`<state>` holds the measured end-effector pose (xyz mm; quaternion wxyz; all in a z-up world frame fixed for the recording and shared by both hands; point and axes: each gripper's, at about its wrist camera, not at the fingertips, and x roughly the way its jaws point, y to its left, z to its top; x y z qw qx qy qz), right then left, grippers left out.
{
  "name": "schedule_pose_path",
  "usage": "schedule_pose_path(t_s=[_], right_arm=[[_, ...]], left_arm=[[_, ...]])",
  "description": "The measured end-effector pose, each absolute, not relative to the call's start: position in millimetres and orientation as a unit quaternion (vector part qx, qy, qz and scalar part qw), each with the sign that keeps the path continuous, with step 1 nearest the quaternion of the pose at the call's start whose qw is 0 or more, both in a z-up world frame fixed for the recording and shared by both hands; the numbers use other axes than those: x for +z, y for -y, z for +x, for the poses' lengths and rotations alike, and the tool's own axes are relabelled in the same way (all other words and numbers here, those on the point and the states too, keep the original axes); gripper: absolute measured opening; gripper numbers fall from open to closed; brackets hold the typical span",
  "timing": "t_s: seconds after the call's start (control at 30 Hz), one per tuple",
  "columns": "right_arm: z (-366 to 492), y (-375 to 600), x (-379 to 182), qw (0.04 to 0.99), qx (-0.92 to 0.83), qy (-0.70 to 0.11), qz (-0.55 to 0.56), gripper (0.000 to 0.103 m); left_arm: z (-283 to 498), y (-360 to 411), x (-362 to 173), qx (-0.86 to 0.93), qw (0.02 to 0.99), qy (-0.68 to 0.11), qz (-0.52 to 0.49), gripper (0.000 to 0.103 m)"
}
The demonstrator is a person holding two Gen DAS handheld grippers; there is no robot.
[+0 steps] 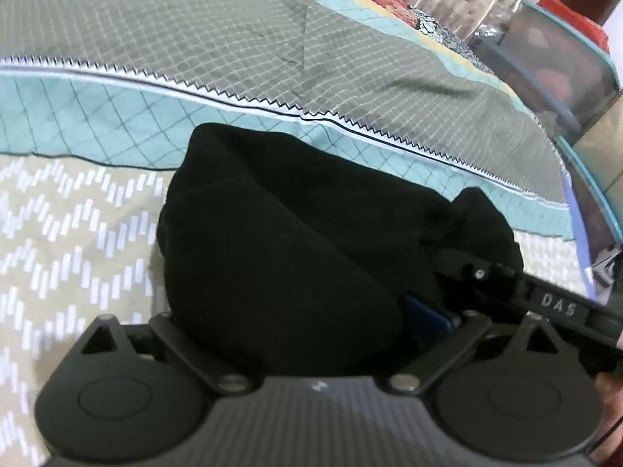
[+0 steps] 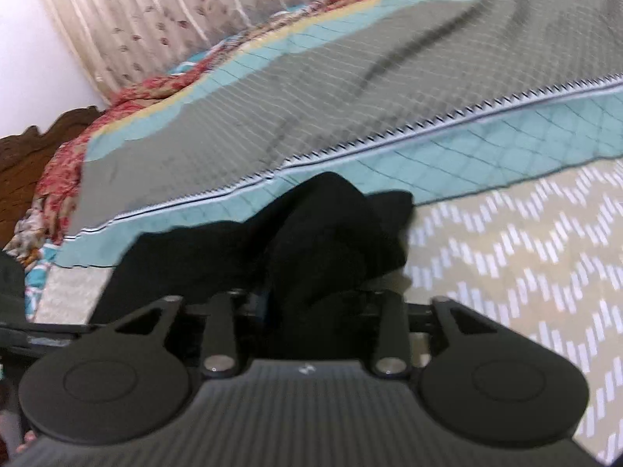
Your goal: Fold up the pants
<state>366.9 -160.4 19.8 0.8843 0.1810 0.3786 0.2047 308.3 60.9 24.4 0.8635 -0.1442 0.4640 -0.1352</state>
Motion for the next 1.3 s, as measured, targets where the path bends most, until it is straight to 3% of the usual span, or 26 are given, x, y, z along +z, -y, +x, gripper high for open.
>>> schedule_pose_path(t_s=[0.3, 0.67, 1.3], right_arm=[[273, 180, 55, 0.896, 0.16, -0.369, 0.188, 0.061], [145, 193, 57, 0.85, 0.163, -0.429, 0.258, 0.072], [55, 184, 81, 0.825, 0.193, -0.447, 0.286, 0.082]], left_arm=[[226, -40, 69, -0.055, 0.881, -0.465, -0.065, 0.099], [94, -4, 102, -0.025, 0.883, -0.468, -0.001, 0.102], [-4, 2, 140, 0.049, 0.904, -0.421, 0.059, 0.103]])
